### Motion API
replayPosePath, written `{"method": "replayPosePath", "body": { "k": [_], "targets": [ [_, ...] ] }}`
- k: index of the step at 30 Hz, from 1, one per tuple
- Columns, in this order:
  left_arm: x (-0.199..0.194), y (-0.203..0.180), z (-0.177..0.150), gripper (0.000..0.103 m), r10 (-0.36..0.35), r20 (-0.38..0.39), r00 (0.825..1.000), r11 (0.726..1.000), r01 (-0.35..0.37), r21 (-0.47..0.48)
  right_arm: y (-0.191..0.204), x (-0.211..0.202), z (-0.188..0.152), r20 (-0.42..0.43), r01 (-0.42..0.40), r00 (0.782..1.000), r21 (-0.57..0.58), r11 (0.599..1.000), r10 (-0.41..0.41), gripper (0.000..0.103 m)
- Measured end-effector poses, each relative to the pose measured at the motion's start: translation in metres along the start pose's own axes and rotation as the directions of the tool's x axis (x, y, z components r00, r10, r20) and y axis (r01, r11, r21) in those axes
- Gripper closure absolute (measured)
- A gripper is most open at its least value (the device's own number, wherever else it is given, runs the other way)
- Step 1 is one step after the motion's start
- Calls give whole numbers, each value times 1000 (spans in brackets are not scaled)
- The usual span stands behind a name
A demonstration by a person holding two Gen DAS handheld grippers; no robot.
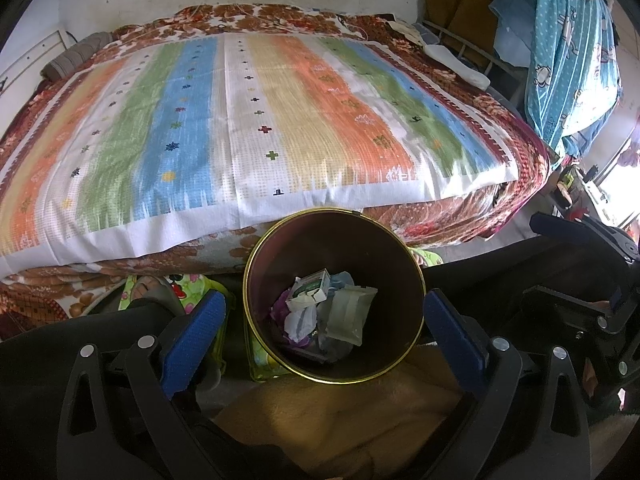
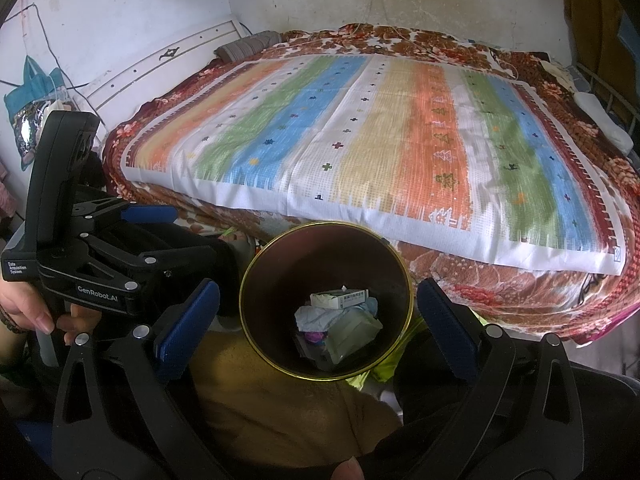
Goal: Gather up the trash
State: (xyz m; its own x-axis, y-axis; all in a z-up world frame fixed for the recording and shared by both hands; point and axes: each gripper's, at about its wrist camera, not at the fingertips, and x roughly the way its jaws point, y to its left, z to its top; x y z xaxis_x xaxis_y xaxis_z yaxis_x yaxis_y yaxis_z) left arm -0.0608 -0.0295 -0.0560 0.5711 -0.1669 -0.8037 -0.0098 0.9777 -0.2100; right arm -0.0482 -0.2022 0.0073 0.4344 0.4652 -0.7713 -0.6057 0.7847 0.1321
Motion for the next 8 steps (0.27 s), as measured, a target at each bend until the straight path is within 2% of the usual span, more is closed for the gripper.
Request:
{"method": "replayPosePath", "body": {
  "k": [8],
  "targets": [
    [1, -1, -9, 6, -2, -5, 1000, 1000, 2, -1, 0, 0, 0, -2, 0, 1000, -1, 1000, 0, 9]
  ]
}}
